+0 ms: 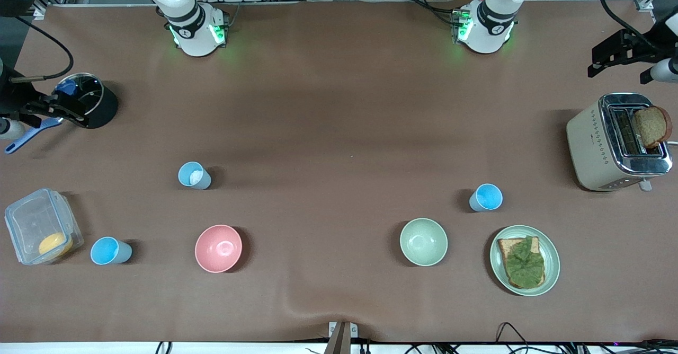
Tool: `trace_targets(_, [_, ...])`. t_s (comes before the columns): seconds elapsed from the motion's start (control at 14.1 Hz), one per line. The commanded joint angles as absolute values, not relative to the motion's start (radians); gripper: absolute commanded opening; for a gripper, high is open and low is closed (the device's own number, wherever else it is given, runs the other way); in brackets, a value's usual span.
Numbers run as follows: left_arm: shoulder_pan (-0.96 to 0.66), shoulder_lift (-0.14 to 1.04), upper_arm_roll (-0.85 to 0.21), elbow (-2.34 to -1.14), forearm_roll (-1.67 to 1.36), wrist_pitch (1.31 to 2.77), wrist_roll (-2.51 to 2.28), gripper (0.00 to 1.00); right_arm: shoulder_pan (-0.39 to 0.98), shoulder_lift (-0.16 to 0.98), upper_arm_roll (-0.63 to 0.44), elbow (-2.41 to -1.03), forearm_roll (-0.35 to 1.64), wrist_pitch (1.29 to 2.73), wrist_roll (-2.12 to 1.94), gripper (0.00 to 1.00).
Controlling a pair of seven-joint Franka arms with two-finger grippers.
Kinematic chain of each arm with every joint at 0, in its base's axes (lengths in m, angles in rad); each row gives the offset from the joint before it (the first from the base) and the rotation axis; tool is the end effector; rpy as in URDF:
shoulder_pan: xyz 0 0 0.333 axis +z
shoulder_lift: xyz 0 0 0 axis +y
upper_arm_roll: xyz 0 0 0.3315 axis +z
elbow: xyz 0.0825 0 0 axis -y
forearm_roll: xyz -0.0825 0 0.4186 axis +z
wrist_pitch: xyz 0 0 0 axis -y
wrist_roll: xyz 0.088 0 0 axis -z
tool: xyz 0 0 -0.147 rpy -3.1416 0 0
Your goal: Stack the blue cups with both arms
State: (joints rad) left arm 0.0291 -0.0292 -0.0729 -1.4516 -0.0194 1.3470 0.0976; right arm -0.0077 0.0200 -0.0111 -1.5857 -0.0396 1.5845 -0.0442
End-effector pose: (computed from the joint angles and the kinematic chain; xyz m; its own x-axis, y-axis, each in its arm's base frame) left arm 0.5506 -0.0280 0.6570 0.9867 -0.1449 -0.0734 -0.1434 -0.9894 0.0243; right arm 0.5950 -0.0169 0.5819 0.9994 0.0259 -0.0229 0.0268 -0.9989 0.0388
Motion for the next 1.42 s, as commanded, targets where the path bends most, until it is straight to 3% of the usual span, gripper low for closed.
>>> trace_targets(0.0, [0.044,-0.029,-0.078,-1.434,0.012,1.339,0.118,1.00,-0.005,0.012,-0.011,-1.577,-0.038,1.568,-0.035,1.00])
trace_targets(1.0, [0.080,-0.068,-0.080,-1.456,0.094,1.405,0.109,1.00,-0.005,0.015,-0.011,-1.577,-0.038,1.569,-0.035,1.00])
trace_targets(1.35, [0.064,0.046,-0.089,-1.434,0.094,1.402,0.011,1.00,0.001,0.018,-0.011,-1.577,-0.038,1.571,-0.035,1.00])
